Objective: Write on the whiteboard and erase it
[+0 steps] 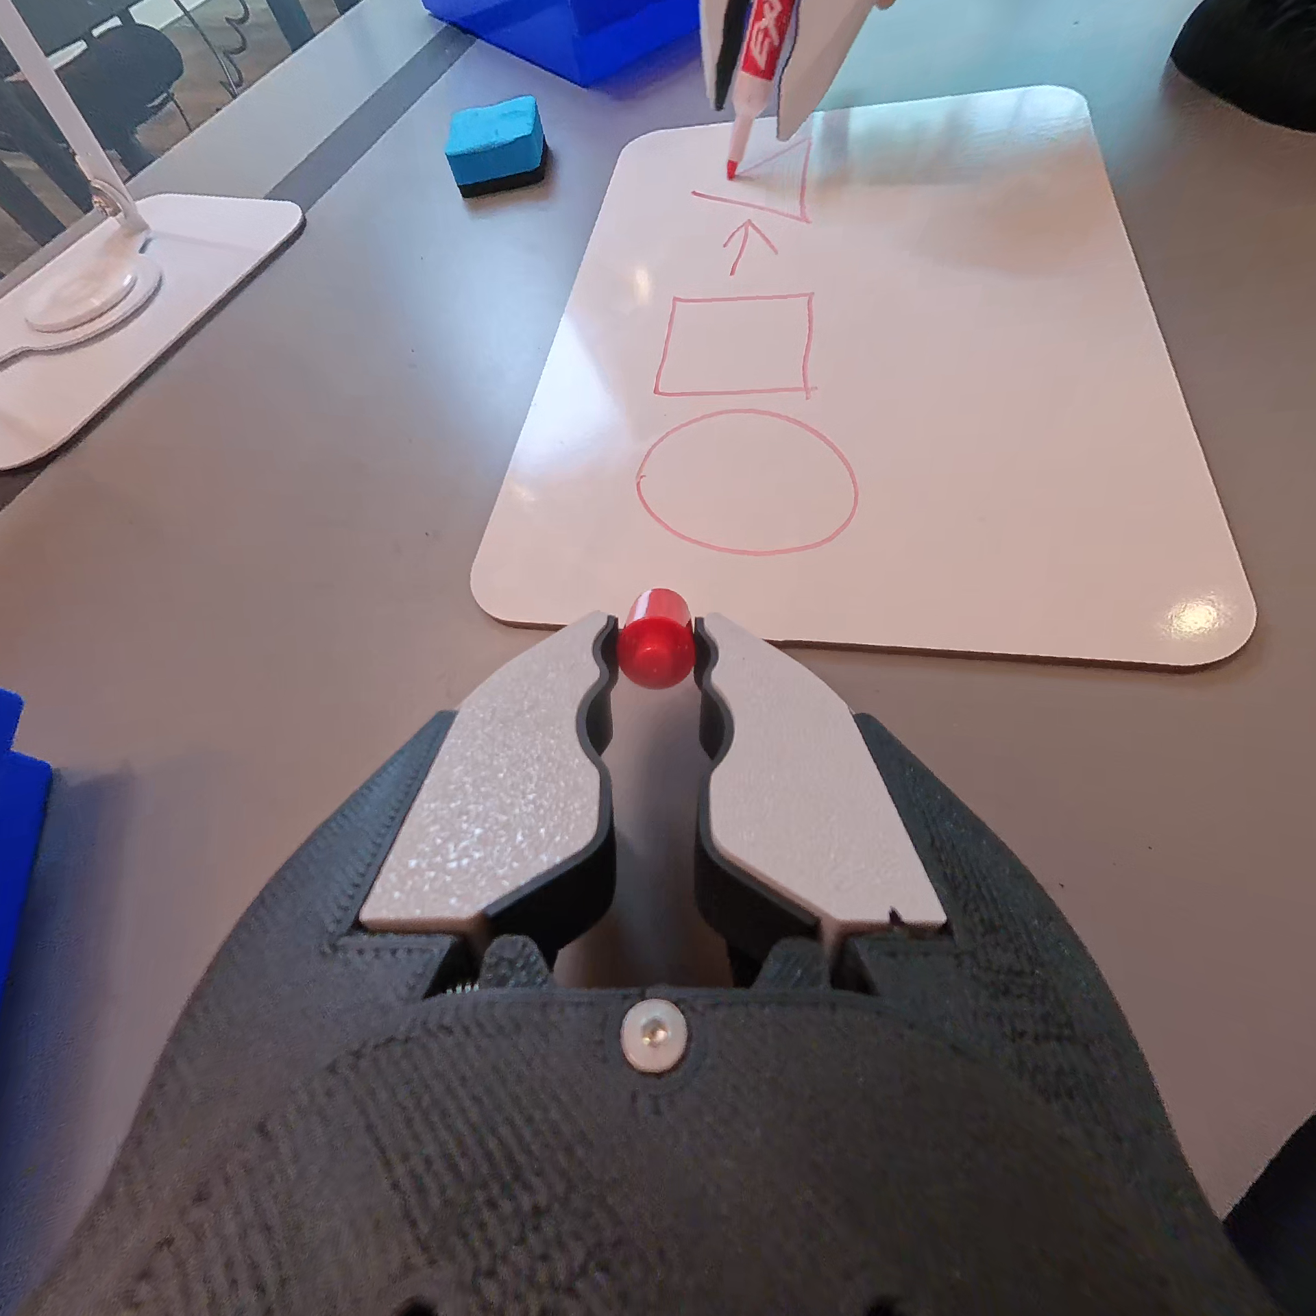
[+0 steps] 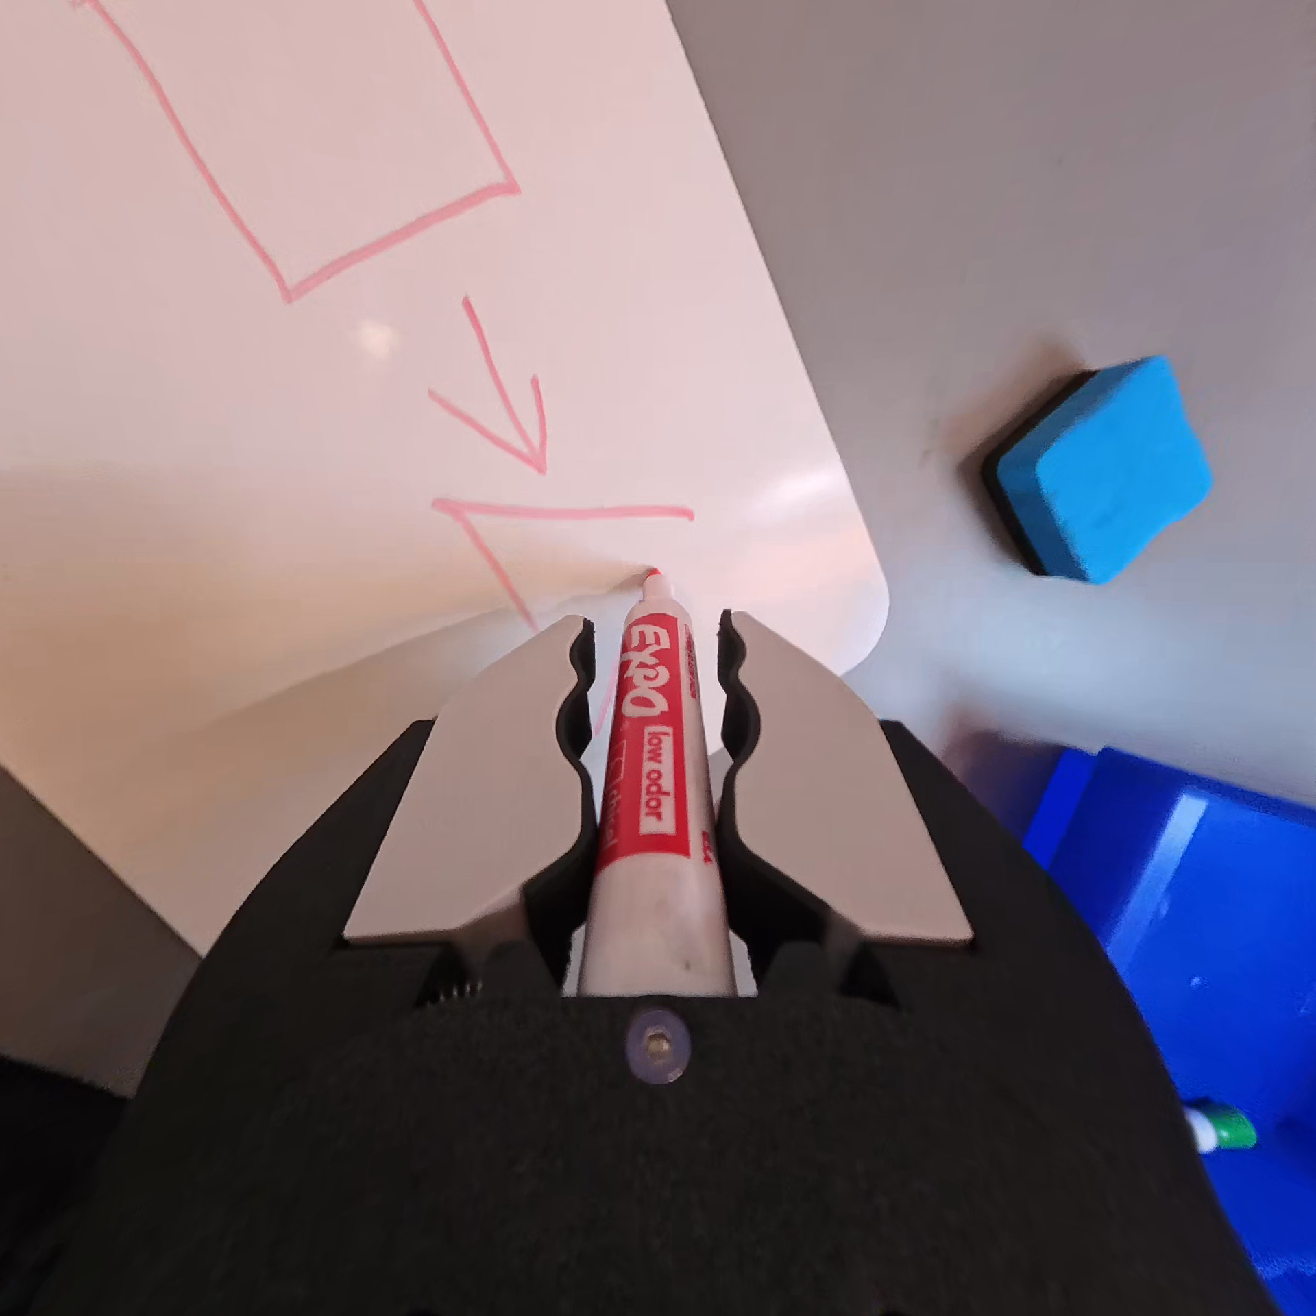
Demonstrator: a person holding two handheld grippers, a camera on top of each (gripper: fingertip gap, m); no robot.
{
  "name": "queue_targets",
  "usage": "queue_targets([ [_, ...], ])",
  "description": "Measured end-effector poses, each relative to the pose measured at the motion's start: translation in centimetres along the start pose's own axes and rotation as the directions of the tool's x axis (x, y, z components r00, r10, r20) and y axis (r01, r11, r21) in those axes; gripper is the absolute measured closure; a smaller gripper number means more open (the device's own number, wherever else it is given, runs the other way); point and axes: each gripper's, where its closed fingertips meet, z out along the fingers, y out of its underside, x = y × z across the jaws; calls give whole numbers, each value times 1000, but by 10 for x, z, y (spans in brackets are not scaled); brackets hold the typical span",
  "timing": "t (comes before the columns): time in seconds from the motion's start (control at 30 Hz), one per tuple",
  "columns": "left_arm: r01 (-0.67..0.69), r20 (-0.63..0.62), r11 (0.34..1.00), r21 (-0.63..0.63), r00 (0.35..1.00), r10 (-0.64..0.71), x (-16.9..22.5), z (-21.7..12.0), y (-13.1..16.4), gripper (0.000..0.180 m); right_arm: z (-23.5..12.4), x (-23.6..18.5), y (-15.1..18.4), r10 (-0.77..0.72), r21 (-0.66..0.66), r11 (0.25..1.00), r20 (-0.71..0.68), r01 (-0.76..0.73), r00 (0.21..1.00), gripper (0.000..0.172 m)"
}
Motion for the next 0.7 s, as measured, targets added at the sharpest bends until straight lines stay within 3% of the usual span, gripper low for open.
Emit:
queue_targets([
  [0.23, 10, -6, 1000, 10, 1000, -10, 0, -1, -1, 160, 7, 8, -16, -16, 20, 1000, 0, 16, 1000, 136],
  [0.43, 14, -3, 1000, 17, 1000, -14, -1, -2, -1, 160, -33, -5, -44, 53, 286, 957, 1, -52, 999, 136],
  [0.57, 6, -23, 997, 81, 1000, -4, 4, -5, -11, 160, -57, -36, -82, 45, 486, 872, 28, -53, 999, 136],
  [0.7, -126, -58, 951, 283, 987, 149, 31, -20, -47, 160, -83, -84, -135, 7, 710, 693, 166, -125, 986, 136],
])
